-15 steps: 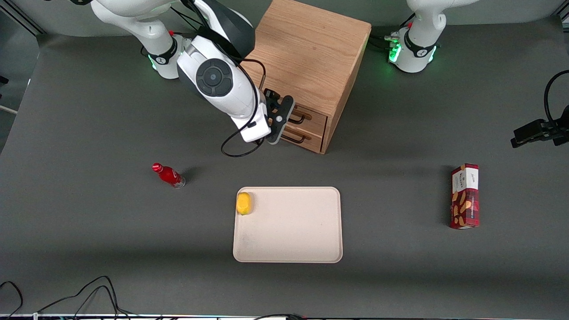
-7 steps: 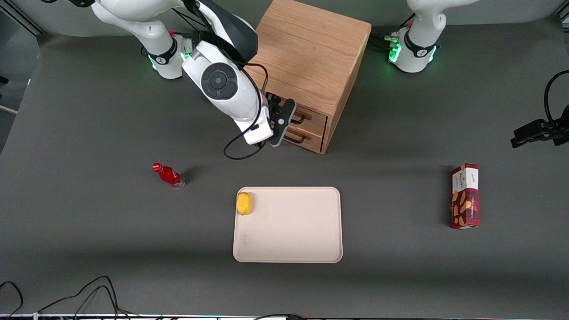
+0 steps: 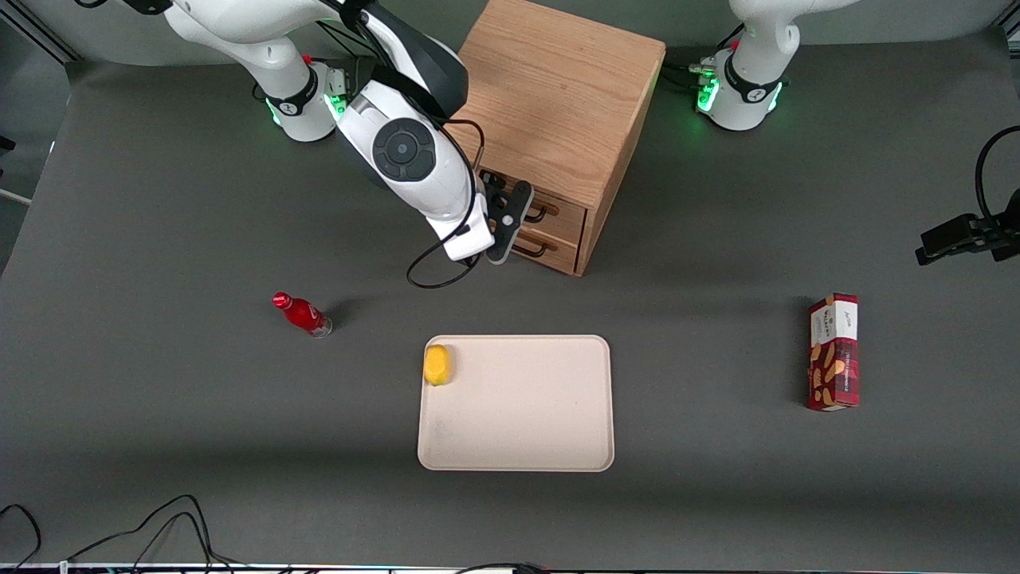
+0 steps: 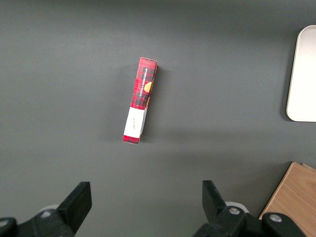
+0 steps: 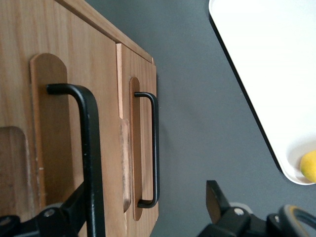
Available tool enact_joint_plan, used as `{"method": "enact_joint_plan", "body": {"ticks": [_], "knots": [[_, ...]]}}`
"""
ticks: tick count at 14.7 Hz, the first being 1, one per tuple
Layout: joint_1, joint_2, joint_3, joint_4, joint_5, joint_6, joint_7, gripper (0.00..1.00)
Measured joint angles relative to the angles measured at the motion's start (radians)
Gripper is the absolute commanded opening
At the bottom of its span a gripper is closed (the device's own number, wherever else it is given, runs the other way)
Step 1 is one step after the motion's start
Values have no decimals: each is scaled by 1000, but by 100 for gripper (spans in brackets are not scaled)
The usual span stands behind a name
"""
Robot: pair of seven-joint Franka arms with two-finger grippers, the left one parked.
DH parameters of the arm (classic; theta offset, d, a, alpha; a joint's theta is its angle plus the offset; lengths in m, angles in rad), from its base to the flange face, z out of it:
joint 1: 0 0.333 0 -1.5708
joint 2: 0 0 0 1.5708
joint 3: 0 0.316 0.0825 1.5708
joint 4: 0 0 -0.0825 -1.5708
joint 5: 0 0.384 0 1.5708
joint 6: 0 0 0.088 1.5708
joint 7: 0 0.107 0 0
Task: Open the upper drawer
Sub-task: 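Pull the upper drawer outward by its handle with the right gripper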
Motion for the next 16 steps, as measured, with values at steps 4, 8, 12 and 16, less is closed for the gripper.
{"method": "enact_joint_plan", "body": {"ticks": [4,8,12,16], "knots": [[0,11,-1,1,-17,6,0,100],[-6,24,-17,7,-44,16,0,100],[-11,56,-23,41,-50,22,0,100],[-13,76,-44,76,-53,22,-1,100]]}}
